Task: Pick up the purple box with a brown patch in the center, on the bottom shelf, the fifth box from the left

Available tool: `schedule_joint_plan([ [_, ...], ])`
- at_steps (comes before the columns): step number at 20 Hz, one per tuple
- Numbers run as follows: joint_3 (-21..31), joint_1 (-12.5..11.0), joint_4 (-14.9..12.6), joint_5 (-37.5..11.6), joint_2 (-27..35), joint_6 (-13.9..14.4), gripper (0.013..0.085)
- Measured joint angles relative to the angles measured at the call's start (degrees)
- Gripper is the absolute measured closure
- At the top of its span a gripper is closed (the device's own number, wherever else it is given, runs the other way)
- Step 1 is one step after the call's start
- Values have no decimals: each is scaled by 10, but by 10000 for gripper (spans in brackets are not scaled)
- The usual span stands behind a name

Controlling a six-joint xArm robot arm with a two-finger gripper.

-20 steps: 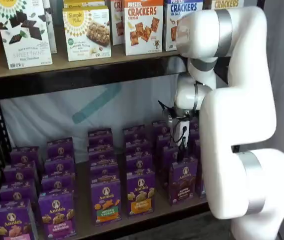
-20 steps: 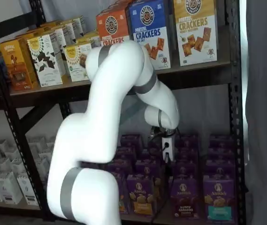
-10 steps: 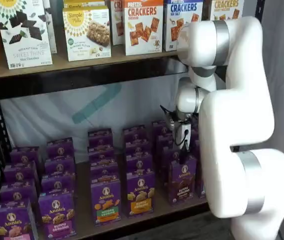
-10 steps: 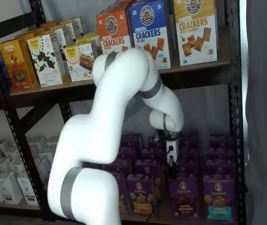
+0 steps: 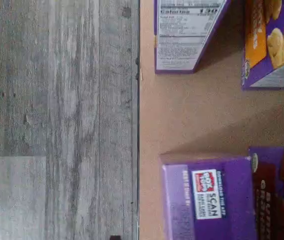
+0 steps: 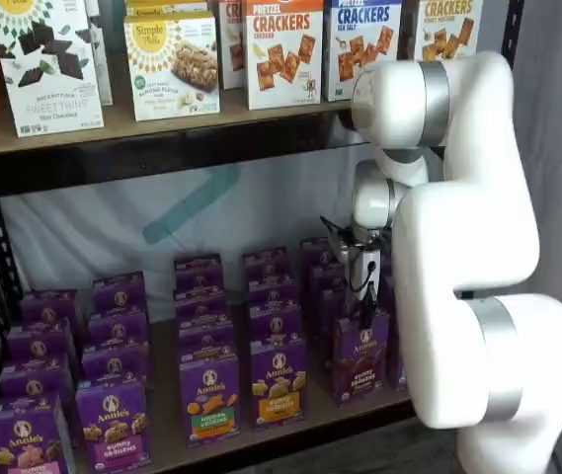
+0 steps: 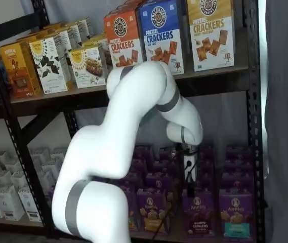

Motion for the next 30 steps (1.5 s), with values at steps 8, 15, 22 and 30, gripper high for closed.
schedule_joint_plan([
  [8,-30,-3,-3,-17,40,-2,130],
  [15,-40,-5,-41,-44,64,29,130],
  [22,-55,-7,-63,-25,80,45,210],
  [30,-50,-7,-61,-27,79,43,370],
])
